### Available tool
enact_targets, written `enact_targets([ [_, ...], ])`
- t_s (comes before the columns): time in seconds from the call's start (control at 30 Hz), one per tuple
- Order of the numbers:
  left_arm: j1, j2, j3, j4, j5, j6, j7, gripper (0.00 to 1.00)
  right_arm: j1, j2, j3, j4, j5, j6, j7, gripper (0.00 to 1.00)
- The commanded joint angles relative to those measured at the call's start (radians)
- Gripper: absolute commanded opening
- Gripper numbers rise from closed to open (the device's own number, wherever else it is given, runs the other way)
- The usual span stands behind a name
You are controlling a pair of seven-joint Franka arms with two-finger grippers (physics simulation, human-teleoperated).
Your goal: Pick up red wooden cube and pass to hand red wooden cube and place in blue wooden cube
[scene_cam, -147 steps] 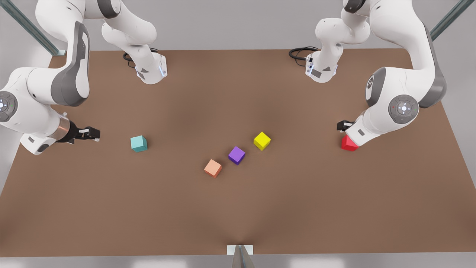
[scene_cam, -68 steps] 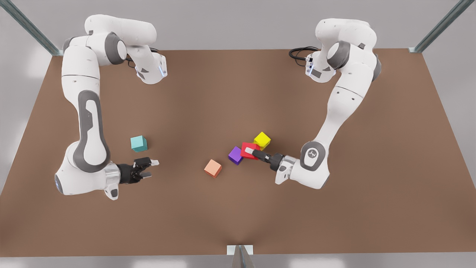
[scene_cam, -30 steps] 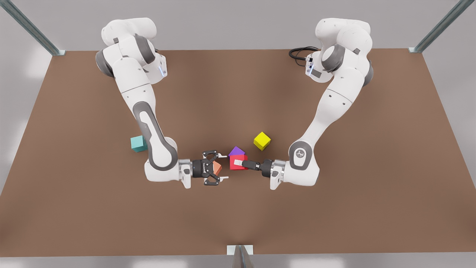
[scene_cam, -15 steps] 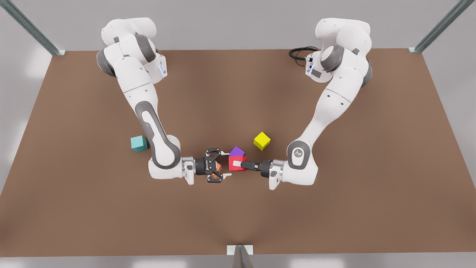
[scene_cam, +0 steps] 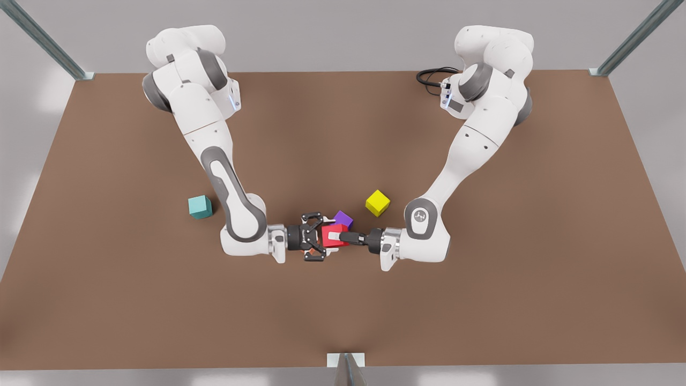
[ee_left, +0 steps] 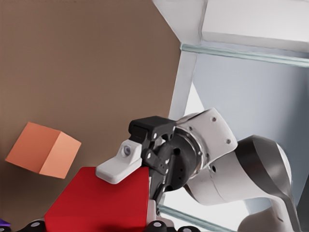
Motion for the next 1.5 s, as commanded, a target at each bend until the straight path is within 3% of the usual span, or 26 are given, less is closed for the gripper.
enact_targets([
  [0.0,0.0,-0.002,-0.001,0.0,-0.006,0.008,0.004,0.69,0.0,0.006,0.0,0.0,0.009,0.005,-0.043,1.0],
  [0.33,0.0,-0.003,-0.001,0.0,-0.007,0.008,0.004,0.69,0.005,0.013,0.008,0.002,0.031,0.007,-0.046,1.0],
  [0.37,0.0,-0.003,-0.001,0.0,-0.006,0.008,0.004,0.69,0.005,0.013,0.008,0.002,0.031,0.007,-0.045,0.91],
  [0.4,0.0,-0.003,-0.001,0.0,-0.006,0.01,0.004,0.69,0.005,0.013,0.008,0.002,0.031,0.007,-0.045,0.64],
  [0.43,0.0,-0.003,-0.001,0.0,-0.006,0.01,0.004,0.69,0.005,0.016,0.008,0.003,0.031,0.007,-0.046,0.52],
  [0.7,-0.003,-0.003,-0.001,0.002,-0.007,0.02,0.004,0.71,0.002,0.019,0.008,0.007,0.031,0.004,-0.043,0.54],
  [0.73,-0.003,-0.003,-0.002,0.002,-0.007,0.02,0.004,0.98,0.0,0.019,0.008,0.007,0.032,0.002,-0.042,0.54],
  [0.77,-0.003,-0.005,-0.002,0.002,-0.006,0.02,0.004,1.0,-0.001,0.019,0.008,0.007,0.031,0.001,-0.042,0.54],
  [1.0,0.011,-0.009,-0.001,0.0,0.008,0.011,0.006,1.0,-0.007,0.019,0.008,0.007,0.017,-0.008,-0.04,0.55],
  [1.13,0.11,-0.029,-0.001,-0.001,0.059,-0.138,-0.01,1.0,-0.024,0.016,0.005,0.005,0.003,-0.016,-0.046,0.55],
  [1.2,0.184,-0.058,-0.001,0.0,0.128,-0.236,-0.057,1.0,-0.072,0.001,-0.003,0.01,-0.139,-0.024,-0.031,0.55],
  [1.27,0.304,-0.12,0.007,0.003,0.184,-0.401,-0.134,1.0,-0.145,-0.051,-0.023,0.007,-0.483,-0.034,0.026,0.55],
  [1.33,0.376,-0.285,-0.011,0.003,0.785,-0.64,-0.263,1.0,-0.168,-0.137,-0.127,0.014,-0.883,-0.088,0.101,0.55],
  [1.4,0.4,-0.396,-0.011,0.003,1.148,-0.811,-0.338,1.0,-0.168,-0.186,-0.204,0.017,-1.103,-0.104,0.095,0.55],
  [1.47,0.457,-0.423,-0.022,0.029,1.209,-0.894,-0.404,1.0,-0.167,-0.238,-0.236,0.014,-1.317,-0.102,0.101,0.55],
])
